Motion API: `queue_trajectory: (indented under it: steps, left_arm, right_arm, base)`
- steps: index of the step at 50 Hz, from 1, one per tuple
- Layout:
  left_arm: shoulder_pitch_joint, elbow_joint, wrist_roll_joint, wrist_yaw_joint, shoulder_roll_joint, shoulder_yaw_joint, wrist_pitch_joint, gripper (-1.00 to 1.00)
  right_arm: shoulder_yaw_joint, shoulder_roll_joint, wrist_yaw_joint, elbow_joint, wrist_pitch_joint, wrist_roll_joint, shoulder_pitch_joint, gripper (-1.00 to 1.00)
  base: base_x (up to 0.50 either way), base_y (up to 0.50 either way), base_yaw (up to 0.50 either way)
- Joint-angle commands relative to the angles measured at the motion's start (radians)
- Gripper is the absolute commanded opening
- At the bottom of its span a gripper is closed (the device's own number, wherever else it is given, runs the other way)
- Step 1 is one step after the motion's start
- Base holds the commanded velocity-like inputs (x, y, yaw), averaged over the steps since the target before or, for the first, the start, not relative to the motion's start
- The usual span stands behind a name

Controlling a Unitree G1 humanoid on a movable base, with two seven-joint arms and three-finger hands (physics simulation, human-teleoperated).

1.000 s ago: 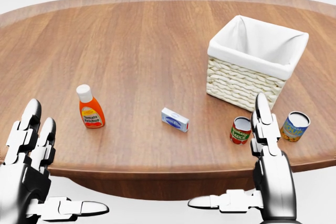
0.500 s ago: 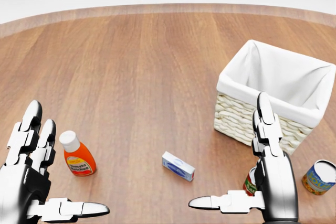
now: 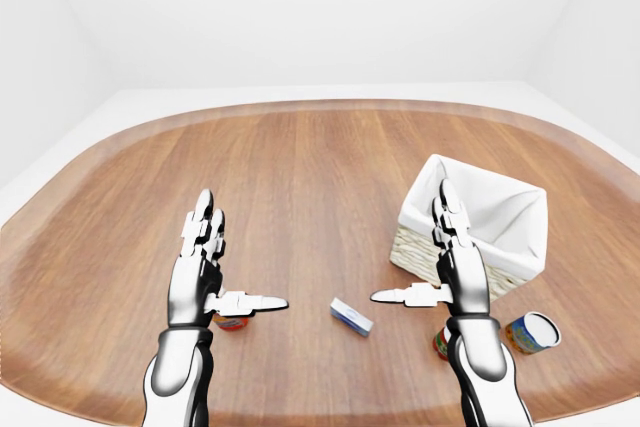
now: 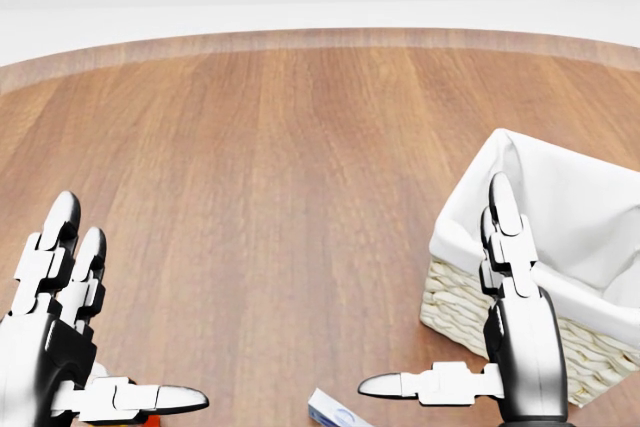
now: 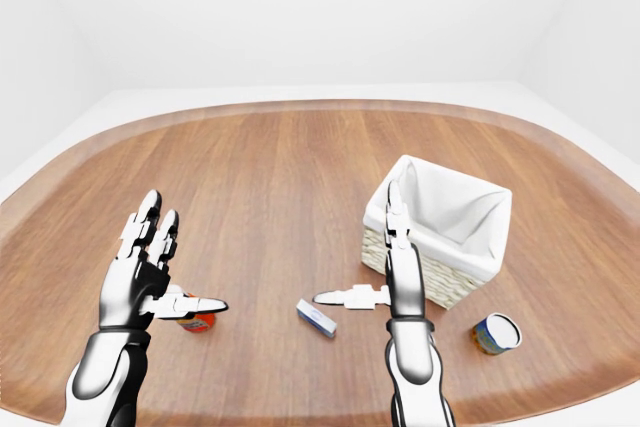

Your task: Pick up the ketchup, and put it in the basket.

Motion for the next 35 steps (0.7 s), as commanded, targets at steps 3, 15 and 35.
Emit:
queue_trajectory:
  steps: [3,15,35]
  left_arm:
    - [0.001,-0.002,0.002,-0.001,0.000,0.001,0.000,1.00]
    - [-0.010,0.014,0.018,0.026,-0.002,0.010,-0.012,1.00]
    - [0.027,0.029,0.055,0.005,-0.005,0.095,-0.051,1.00]
  right_arm:
    - [0.002,0.001,0.000,0.001,-0.001,-0.003,0.004,1.00]
    - [0.000,0.004,-0.016,0.018,0.025,0.004,-0.013,1.00]
    - [-0.011,0.004,-0.011,0.020,0.010,0.005,-0.011,1.00]
  base:
    - [0.50,-0.01,0.00]
    - [0.13,0.00,0.00]
    - [0.00,0.00,0.00]
